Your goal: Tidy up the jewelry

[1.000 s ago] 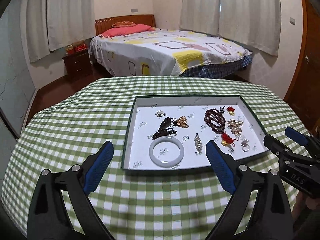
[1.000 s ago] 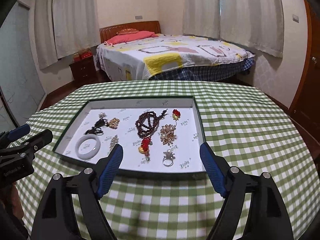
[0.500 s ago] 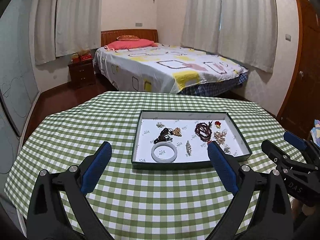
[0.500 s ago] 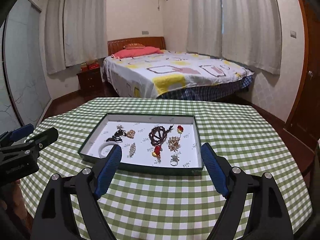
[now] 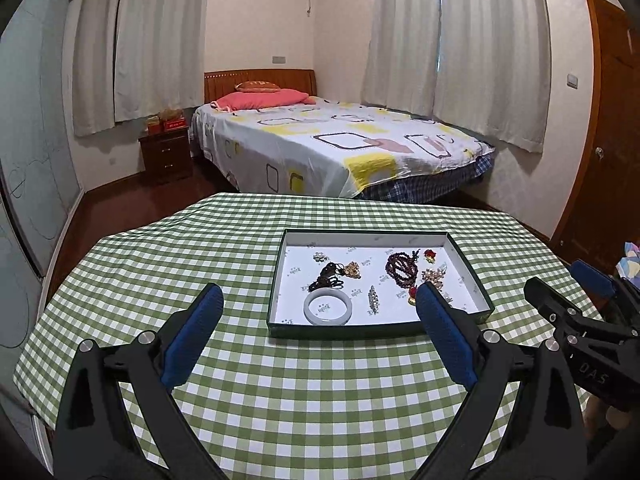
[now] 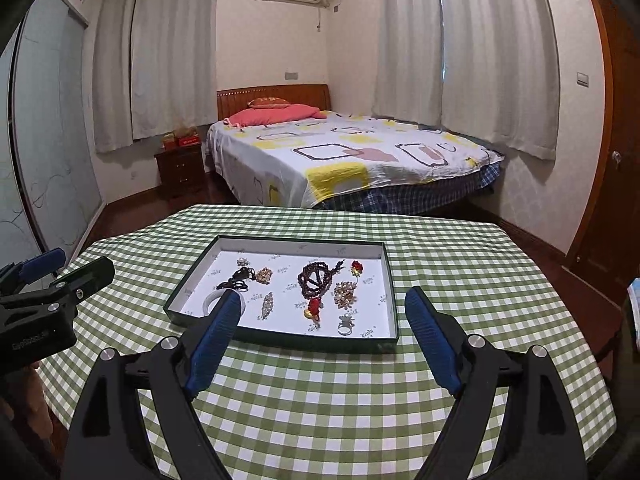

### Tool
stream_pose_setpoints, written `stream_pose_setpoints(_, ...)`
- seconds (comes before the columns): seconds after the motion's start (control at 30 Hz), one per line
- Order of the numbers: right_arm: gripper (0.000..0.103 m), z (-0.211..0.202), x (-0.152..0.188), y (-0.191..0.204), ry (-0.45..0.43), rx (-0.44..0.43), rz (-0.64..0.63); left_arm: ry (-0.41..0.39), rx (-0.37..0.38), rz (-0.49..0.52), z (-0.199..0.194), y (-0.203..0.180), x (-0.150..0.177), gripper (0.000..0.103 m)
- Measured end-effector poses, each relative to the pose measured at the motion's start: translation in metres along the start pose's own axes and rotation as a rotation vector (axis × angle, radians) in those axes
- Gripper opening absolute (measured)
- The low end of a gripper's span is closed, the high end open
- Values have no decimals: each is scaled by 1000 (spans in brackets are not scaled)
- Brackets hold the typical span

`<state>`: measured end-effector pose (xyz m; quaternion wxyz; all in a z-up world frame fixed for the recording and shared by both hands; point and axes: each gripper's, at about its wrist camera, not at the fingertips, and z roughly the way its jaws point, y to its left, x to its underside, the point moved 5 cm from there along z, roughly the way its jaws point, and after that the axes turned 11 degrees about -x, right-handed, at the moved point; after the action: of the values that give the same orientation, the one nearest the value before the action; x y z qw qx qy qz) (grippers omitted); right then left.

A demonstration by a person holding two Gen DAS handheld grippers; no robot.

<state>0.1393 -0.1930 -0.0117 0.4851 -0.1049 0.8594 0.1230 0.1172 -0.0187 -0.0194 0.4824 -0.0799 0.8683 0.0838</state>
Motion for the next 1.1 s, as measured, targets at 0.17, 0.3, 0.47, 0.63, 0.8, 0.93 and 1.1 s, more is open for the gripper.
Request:
stream_pose_setpoints(0.17, 81, -3, -1, 2, -5, 1, -3, -9, 0, -2, -2, 1, -1, 94)
stream_pose_setpoints(0.3, 81, -3, -1, 3, -5, 1, -4, -4, 0, -5, -2, 2, 0, 94)
stream_pose_setpoints(0.47, 81, -3, -1, 3, -5, 1, -3, -3, 0, -5, -1, 2, 1, 94)
stream_pose_setpoints(0.63, 81, -4, -2, 5, -11, 2, -6, -4, -1, -5, -1, 2, 1, 94)
stream_pose_setpoints(0.8, 81, -4, -2, 6, -11, 2, -7, -4, -4, -6, -1, 3, 1, 94)
stream_pose_setpoints(0.93, 81, -4, -2, 6, -12, 1, -7, -5, -4, -7, 0, 3, 1, 94)
stream_pose_setpoints(1.1, 81, -3, -2, 5, -12, 2, -7, -2, -1, -5, 0, 4, 2, 94)
